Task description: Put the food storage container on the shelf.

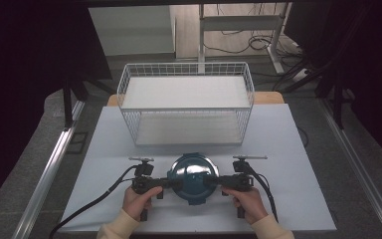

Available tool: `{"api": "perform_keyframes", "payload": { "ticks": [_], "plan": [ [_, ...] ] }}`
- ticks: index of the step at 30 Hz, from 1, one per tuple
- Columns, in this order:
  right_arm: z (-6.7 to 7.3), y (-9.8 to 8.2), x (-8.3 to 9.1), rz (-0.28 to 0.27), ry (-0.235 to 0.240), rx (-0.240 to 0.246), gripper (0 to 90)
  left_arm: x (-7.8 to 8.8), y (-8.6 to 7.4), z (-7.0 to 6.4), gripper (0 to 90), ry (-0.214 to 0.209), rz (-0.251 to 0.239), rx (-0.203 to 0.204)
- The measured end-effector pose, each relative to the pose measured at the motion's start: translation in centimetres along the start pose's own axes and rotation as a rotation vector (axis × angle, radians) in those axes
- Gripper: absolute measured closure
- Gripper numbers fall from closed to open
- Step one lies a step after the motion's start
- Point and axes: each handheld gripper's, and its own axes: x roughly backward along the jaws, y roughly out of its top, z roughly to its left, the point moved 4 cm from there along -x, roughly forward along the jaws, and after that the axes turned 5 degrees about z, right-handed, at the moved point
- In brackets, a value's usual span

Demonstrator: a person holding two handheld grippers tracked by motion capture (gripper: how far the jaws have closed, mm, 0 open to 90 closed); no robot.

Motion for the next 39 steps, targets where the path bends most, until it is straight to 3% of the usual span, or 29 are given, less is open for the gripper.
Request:
{"api": "perform_keyframes", "payload": {
  "ticks": [10,29,39],
  "plan": [
    [0.6,-1.4,1.4,-0.038,0.011,0.002,37.1,0.8,-0.6,-1.1,42.6,-0.004,-0.028,-0.032],
    [3.9,-1.3,3.3,-0.128,0.000,0.203,38.5,3.7,-0.3,-3.3,46.7,-0.036,-0.105,-0.138],
    [5.1,-1.1,3.9,-0.160,0.012,0.257,38.8,5.0,0.1,-4.5,47.1,-0.016,-0.139,-0.197]
  ]
}}
